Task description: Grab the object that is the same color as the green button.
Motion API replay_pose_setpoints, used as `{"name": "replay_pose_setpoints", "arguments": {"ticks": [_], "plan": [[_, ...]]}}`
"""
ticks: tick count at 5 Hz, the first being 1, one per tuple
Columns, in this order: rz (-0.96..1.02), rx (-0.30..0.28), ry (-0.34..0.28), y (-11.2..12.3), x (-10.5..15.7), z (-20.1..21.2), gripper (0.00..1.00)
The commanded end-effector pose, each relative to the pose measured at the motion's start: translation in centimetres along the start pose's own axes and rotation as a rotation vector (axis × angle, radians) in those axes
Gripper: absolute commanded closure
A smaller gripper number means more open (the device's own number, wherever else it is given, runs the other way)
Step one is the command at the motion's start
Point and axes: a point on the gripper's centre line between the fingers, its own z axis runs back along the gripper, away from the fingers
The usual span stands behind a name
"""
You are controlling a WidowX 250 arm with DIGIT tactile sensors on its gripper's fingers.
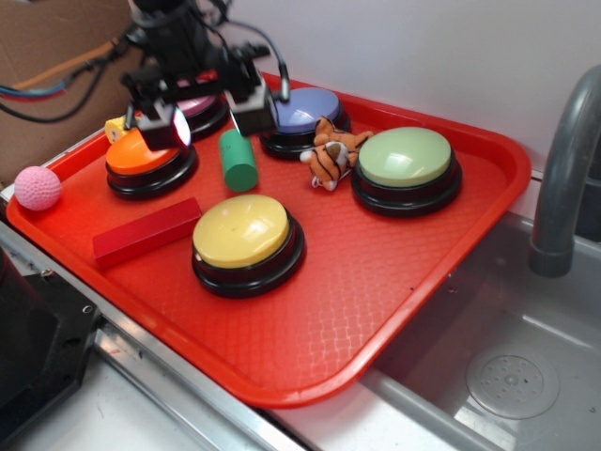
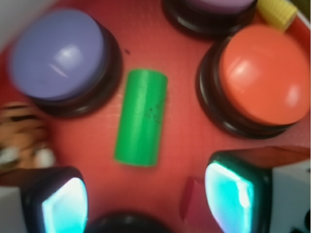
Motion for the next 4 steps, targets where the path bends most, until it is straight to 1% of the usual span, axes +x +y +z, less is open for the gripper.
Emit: {"name": "replay_pose_setpoints", "arguments": {"ticks": [1,2,3,4], "plan": [[0.126,0.005,-0.085,-1.0,2.2,-2.4,0.0],[0.149,0.013,-0.114,-1.0,1.9,-3.4,0.0],[0.142,-0.003,-0.134,-1.2,1.5,-3.8,1.0],[0.128,-0.03,-0.149,-1.2,1.5,-3.2,1.0]]}}
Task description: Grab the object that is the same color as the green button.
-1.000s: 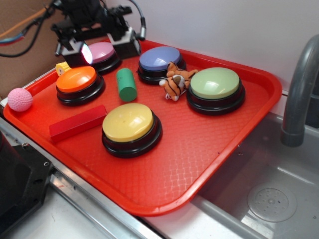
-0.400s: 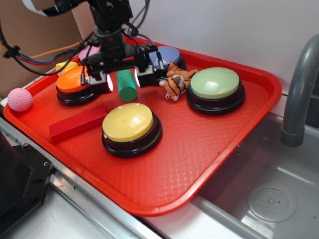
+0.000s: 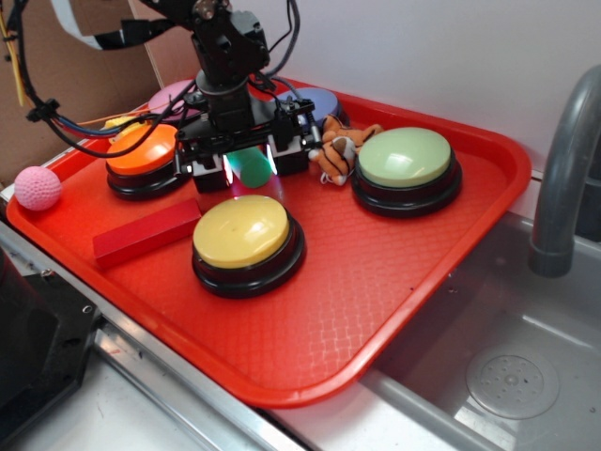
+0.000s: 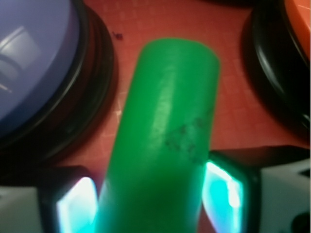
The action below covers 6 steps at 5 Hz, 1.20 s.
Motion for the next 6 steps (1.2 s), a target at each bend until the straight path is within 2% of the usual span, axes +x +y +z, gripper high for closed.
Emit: {"name": "replay_pose_setpoints", "arguments": {"ticks": [1,3,4,5,6], "plan": [[-0.076,-0.071,-0.029,0.2,1.1,2.2,1.0],[-0.487,-0.122,0.092,-0.7,1.0,7.9,1.0],[-0.709,-0.175,0.146,-0.9,-0.6,9.7,1.0],[-0.857,-0.231,0.163,0.3,-1.9,12.1,1.0],[-0.846,-0.262,0.125,1.8,-2.1,13.9,1.0]]}}
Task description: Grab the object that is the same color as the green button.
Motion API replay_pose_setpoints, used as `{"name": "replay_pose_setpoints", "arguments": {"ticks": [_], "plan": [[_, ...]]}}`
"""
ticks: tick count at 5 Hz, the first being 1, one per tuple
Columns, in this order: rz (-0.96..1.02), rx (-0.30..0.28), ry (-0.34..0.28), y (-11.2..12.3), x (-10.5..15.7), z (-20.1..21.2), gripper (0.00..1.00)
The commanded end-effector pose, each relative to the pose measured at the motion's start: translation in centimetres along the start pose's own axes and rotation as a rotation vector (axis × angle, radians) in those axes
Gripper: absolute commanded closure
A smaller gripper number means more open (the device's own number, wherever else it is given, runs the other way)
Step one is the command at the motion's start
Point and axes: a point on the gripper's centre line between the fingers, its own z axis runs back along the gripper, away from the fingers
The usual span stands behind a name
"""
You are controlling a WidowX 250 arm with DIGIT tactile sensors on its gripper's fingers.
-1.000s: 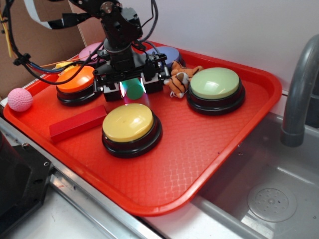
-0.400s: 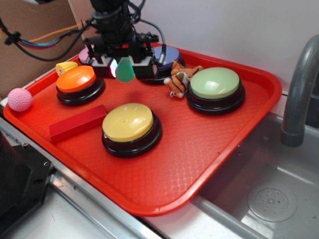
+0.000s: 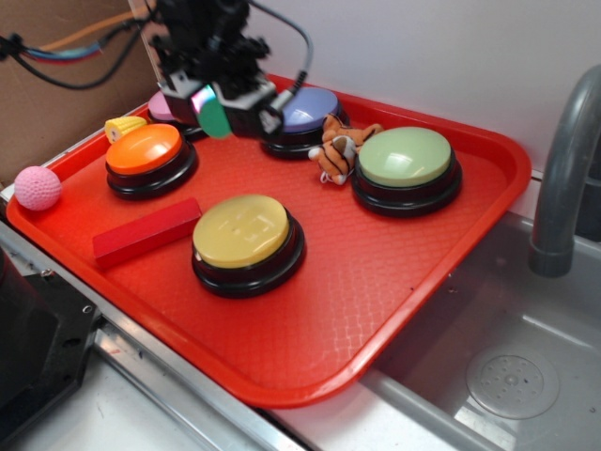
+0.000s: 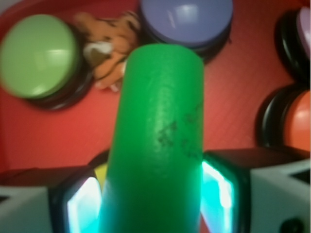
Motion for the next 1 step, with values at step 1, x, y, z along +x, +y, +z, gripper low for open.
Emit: {"name": "replay_pose_setpoints", "arguments": {"ticks": [1], "plan": [[0.02,-0.022,-0.074,1.93,-1.27,3.86,1.0]]}}
